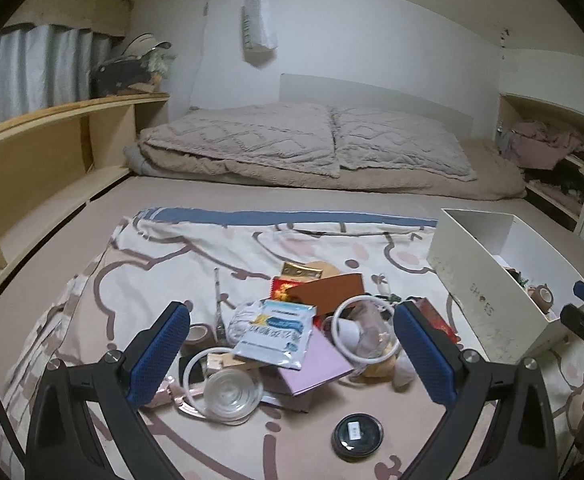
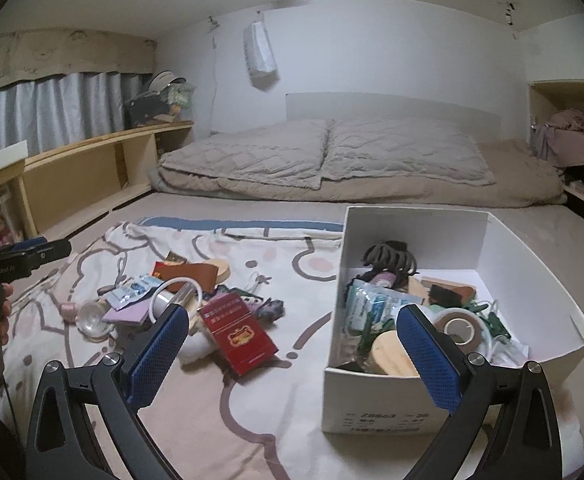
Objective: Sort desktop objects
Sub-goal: 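Move both tools away from the box back toward the pile on the bed, then move the left tool toward the pink plastic handle while the right approaches the black jar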
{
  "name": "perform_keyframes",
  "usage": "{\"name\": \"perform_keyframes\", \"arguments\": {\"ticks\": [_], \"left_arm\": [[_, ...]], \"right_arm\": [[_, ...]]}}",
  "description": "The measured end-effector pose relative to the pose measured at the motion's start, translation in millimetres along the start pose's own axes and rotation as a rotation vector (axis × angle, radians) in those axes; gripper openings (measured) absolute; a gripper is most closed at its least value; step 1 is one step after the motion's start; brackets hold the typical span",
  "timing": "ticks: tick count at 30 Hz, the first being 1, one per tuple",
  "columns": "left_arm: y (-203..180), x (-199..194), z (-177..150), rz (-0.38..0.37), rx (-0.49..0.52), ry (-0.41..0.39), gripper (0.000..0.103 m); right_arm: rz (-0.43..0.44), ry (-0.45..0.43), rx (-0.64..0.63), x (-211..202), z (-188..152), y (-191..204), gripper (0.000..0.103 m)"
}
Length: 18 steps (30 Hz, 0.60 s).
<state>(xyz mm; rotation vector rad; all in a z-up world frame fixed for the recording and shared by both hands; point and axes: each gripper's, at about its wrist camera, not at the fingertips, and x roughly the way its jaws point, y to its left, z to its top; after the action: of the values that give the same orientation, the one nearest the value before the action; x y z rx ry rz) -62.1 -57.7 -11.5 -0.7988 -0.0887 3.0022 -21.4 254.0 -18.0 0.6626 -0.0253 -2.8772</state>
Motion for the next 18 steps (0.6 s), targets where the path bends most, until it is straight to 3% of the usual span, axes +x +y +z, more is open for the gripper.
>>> {"name": "perform_keyframes", "arguments": {"ticks": [18], "left_arm": [[62.8,9.9,-20.0,0.113,-0.149,0.044,0.102]], "right_arm": [[0.051,0.029,-0.087,8.7,-12.9,36.1,0.103]]}}
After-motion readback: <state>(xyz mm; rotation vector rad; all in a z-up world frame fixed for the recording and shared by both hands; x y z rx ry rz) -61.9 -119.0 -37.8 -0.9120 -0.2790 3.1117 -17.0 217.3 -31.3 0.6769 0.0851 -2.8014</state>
